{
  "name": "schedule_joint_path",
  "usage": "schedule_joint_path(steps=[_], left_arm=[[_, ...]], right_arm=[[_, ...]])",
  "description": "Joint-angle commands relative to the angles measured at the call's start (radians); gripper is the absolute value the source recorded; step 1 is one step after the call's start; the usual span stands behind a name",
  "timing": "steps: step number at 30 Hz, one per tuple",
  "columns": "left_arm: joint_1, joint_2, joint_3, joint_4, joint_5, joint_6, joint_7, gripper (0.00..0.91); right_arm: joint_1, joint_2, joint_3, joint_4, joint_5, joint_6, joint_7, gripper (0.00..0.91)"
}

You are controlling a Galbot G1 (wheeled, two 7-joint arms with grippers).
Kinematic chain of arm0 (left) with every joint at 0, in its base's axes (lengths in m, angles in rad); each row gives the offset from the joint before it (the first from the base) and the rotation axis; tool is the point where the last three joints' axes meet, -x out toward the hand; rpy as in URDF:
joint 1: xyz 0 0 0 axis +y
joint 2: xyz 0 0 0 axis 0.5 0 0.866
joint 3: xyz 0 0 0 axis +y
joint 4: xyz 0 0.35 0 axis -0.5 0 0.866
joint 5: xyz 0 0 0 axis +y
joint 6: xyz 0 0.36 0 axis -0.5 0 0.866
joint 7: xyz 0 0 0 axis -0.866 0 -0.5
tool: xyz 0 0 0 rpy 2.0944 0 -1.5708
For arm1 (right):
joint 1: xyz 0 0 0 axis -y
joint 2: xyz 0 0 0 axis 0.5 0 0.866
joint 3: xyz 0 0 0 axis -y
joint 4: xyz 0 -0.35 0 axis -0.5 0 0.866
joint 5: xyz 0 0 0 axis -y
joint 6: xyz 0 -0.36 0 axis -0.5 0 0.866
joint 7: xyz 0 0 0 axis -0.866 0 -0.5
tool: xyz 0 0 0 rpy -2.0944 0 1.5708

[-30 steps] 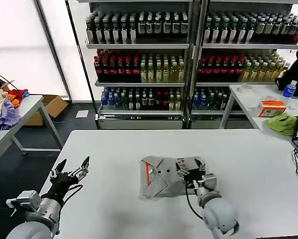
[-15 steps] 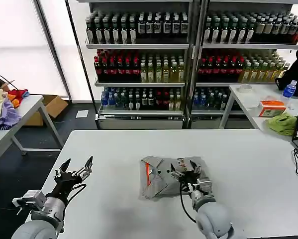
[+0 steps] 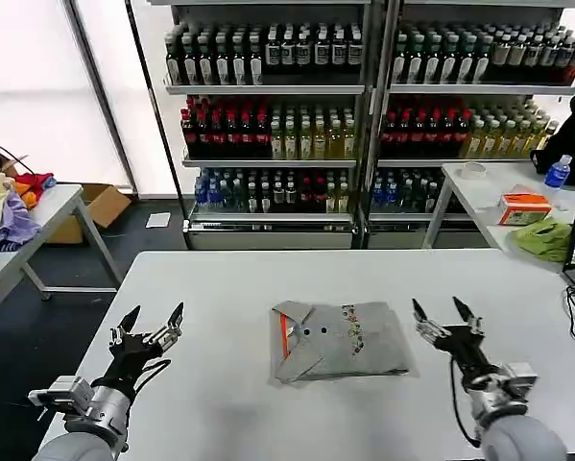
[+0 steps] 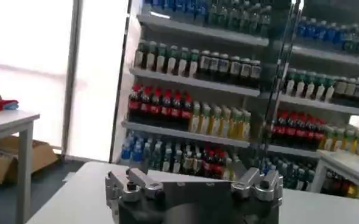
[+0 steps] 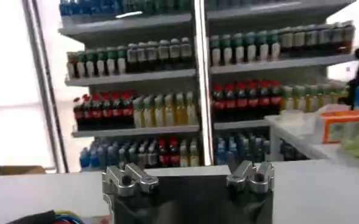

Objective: Fold and organize the clothes.

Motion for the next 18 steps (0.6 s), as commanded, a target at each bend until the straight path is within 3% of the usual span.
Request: schedule_joint_path(steps=[1, 7, 10, 18], left_arm=[[0.041, -0.047, 0.011, -0.003, 0.081, -0.062, 0.066, 0.907], [0.068, -0.070, 0.061, -0.031, 0.115, -0.159, 0.029, 0.907], [0.095, -0.086, 0.086, -0.033, 0.135, -0.217, 0.021, 0.907], [0.116, -0.097, 0.091, 0.006, 0.157, -0.251, 0.029, 0.907]], right_arm=[[-0.151, 0.010, 0.267, -0.035, 0.086, 0.127, -0.150, 0.907], [-0.168, 0.019, 0.253, -0.024, 0.078, 0.132, -0.159, 0.907], [-0.185, 0.017, 0.241, -0.032, 0.027, 0.159, -0.207, 0.907], [-0.198, 0.039, 0.207, -0.034, 0.062, 0.170, -0.193, 0.907]])
